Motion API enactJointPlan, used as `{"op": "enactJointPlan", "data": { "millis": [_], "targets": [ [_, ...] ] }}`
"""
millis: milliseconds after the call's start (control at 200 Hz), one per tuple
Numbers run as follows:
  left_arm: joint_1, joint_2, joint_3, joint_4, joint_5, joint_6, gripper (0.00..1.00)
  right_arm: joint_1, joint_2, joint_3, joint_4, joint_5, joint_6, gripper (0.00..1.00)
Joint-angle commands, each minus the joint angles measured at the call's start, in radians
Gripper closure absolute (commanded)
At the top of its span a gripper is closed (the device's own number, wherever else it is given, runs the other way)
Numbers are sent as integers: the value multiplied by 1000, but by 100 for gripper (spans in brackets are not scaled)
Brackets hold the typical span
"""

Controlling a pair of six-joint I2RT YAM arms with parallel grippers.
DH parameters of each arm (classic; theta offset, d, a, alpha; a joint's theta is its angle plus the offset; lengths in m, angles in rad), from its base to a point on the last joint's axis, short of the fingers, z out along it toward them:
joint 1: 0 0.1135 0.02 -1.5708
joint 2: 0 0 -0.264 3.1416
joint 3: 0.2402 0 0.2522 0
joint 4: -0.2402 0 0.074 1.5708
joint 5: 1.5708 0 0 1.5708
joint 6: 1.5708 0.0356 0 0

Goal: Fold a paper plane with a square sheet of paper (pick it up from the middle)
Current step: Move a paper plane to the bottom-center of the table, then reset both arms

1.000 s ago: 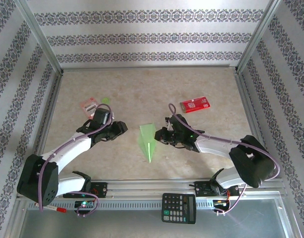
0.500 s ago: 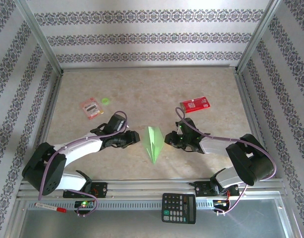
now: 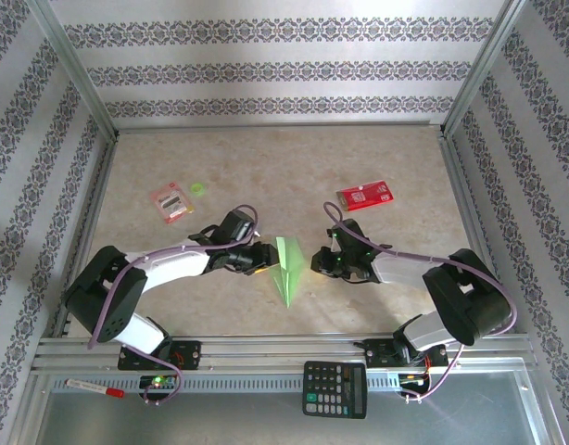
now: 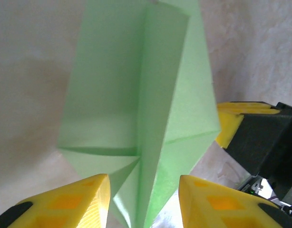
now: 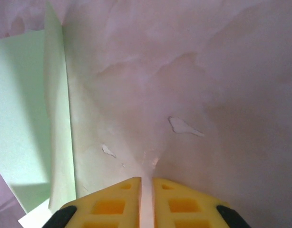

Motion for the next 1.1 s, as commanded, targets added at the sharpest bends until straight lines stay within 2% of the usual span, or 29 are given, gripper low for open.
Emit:
{"op": "enactJointPlan", "data": {
  "millis": [0, 80, 170, 220, 295, 340, 430, 480, 545, 699, 794, 869, 904, 954, 1024, 1064, 1094],
  "targets": [
    [-8, -16, 20, 9, -6, 10, 58, 4, -96, 33, -137, 53, -73, 82],
    [10, -78, 2, -36, -66, 54, 54, 16, -182, 61, -233, 115, -129, 78],
    [85, -167, -8, -101, -133, 131, 52, 19, -278, 113, -351, 238, -207, 70],
    [142, -222, -6, -140, -167, 186, 49, 13, -321, 151, -415, 342, -256, 65],
    [235, -304, 12, -210, -271, 276, 43, 3, -373, 200, -482, 561, -337, 56],
    [274, -353, 20, -235, -365, 333, 36, -12, -399, 211, -488, 682, -388, 45],
    [318, -444, 16, -242, -585, 421, 13, -62, -429, 195, -417, 895, -484, 20],
    [340, -486, -2, -219, -685, 461, 2, -106, -429, 173, -352, 971, -523, 12],
    [377, -517, -42, -160, -770, 512, 0, -177, -410, 141, -259, 1026, -550, 2],
    [480, -475, -124, -12, -889, 647, 0, -355, -297, 58, -5, 978, -645, 2],
    [525, -405, -173, 108, -917, 742, 0, -413, -240, -5, 163, 880, -653, 2],
    [544, -341, -235, 279, -919, 831, 0, -427, -198, -86, 384, 806, -684, 2],
    [554, -311, -266, 368, -911, 858, 0, -436, -169, -108, 475, 772, -694, 2],
    [570, -264, -303, 482, -876, 884, 0, -442, -155, -74, 429, 722, -696, 2],
    [602, -186, -340, 649, -800, 901, 0, -455, -128, -91, 538, 646, -706, 2],
    [606, -170, -307, 596, -779, 892, 0, -464, -112, -94, 580, 615, -714, 2],
    [613, -150, -309, 637, -773, 896, 0, -471, -95, -99, 626, 606, -714, 2]
  ]
}}
